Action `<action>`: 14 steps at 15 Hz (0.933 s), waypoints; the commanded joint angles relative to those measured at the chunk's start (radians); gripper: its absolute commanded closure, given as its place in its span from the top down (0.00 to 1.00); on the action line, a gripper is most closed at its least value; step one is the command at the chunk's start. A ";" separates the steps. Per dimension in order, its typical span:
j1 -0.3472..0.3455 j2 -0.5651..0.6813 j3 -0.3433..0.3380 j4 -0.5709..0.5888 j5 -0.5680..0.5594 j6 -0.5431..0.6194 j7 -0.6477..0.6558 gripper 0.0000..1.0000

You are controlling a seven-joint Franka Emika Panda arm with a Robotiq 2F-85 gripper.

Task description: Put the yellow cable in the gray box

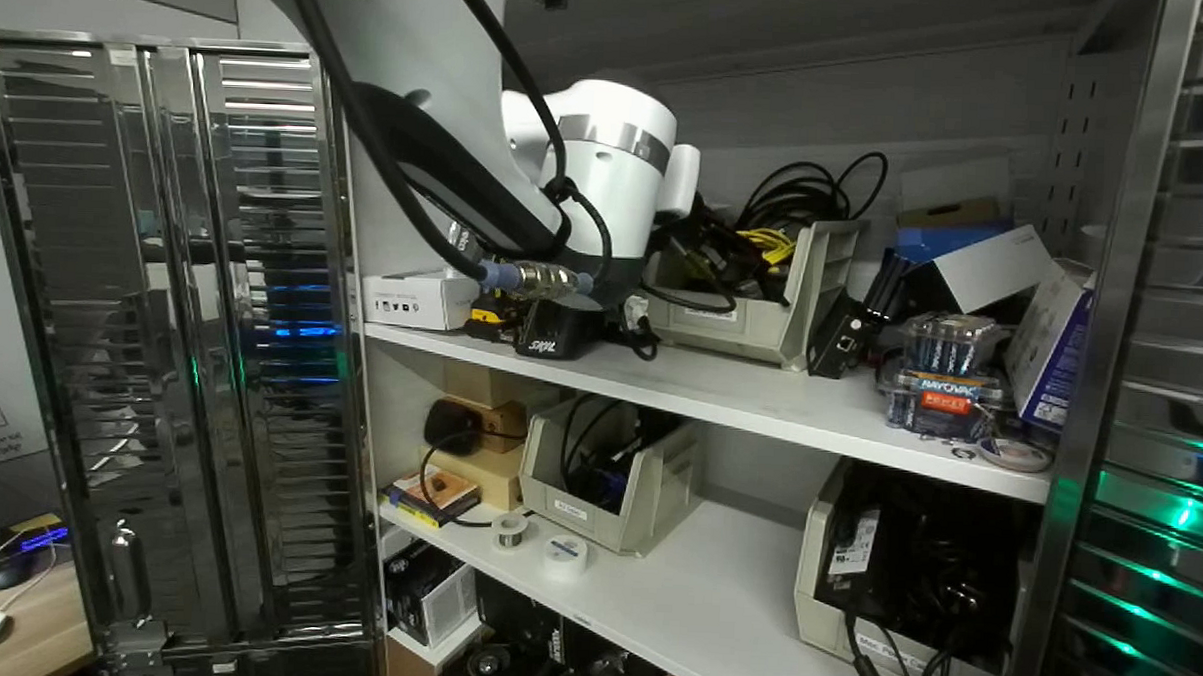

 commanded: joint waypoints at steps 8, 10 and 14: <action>-0.083 -0.098 -0.012 -0.116 0.007 0.113 0.014 1.00; -0.116 -0.140 -0.013 -0.168 -0.006 0.187 0.031 1.00; -0.182 -0.239 -0.012 -0.278 0.023 0.376 0.009 1.00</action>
